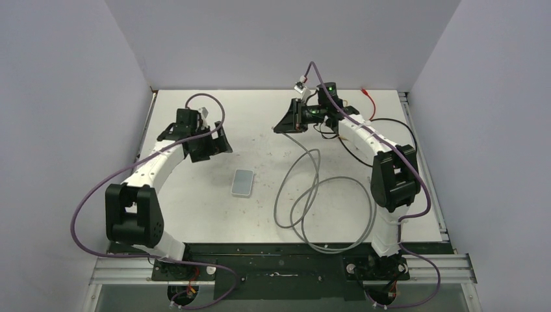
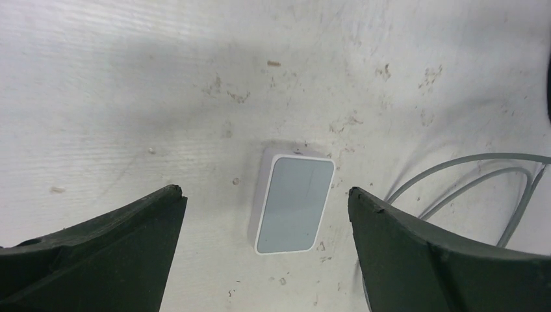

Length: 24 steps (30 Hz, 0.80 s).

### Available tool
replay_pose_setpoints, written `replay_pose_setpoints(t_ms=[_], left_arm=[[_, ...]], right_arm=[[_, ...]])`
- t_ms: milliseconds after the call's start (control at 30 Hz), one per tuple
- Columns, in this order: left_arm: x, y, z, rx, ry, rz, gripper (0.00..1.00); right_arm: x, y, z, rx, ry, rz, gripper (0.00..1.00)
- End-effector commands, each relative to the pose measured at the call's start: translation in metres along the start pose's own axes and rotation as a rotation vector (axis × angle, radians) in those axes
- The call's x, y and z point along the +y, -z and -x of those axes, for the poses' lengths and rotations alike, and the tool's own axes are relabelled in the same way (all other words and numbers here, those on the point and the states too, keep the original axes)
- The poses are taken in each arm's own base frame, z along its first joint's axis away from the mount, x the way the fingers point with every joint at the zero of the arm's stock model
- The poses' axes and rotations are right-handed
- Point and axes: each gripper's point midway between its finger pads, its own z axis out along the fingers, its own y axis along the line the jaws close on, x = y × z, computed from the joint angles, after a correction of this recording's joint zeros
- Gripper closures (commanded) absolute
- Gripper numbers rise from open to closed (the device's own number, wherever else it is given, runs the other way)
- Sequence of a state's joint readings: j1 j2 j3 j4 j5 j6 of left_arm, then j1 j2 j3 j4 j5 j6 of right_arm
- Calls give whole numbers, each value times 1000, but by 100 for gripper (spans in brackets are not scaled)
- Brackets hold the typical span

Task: Pull the plug from the switch port

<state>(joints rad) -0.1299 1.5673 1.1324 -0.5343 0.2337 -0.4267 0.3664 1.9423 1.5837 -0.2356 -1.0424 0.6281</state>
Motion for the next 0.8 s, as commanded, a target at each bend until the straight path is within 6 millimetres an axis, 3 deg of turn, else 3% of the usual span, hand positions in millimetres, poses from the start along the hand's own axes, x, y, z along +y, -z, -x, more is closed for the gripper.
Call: replay_pose_setpoints(t_ms=[0,233,500,767], left_arm=[[-5,49,52,-215,-46,31,4],[-12,76,79,-341,42,-23,4],[-23,69,75,-313,68,-124,4],[-30,57,64,-268,91,-193,4]], right_arm=[[30,15,28,-78,123,-2,95],[38,18,53,-138,166,-32,95],[64,32,93,-237,239,-61,95],[95,67,144,-372,320,-87,95]])
